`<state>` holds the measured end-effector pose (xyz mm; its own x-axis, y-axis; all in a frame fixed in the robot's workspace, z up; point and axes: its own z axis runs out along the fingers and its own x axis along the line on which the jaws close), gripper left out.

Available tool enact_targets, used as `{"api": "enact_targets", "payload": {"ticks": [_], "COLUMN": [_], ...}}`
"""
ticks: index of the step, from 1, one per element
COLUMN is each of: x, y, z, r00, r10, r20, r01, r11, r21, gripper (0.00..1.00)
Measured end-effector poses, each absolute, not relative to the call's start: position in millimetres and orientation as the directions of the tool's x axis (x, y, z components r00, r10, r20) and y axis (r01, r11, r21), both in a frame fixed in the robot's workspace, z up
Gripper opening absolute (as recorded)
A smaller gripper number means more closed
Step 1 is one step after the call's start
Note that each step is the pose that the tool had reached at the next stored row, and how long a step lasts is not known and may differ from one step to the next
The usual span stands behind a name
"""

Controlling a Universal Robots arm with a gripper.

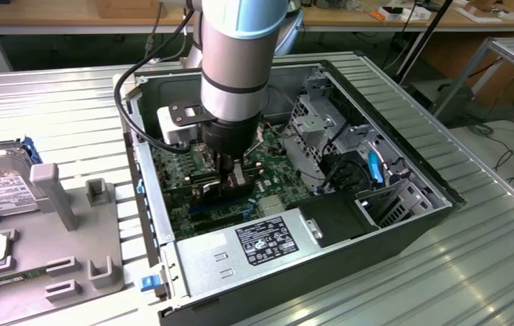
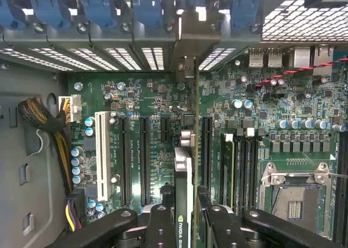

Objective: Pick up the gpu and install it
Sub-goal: 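Insert the gpu into the slot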

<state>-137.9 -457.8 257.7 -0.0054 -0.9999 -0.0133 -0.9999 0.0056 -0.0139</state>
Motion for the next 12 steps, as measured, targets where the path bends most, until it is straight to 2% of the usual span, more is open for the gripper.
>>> {"api": "enact_targets", "payload": {"ticks": [12], "x": [-137.9], "y": [-457.8], "z": [254.7], "r00": [-0.005], "r10": [-1.0], "r20": [-0.014], "r01": [-1.0], "r11": [0.006], "r21": [-0.014], "gripper": [0.27]}}
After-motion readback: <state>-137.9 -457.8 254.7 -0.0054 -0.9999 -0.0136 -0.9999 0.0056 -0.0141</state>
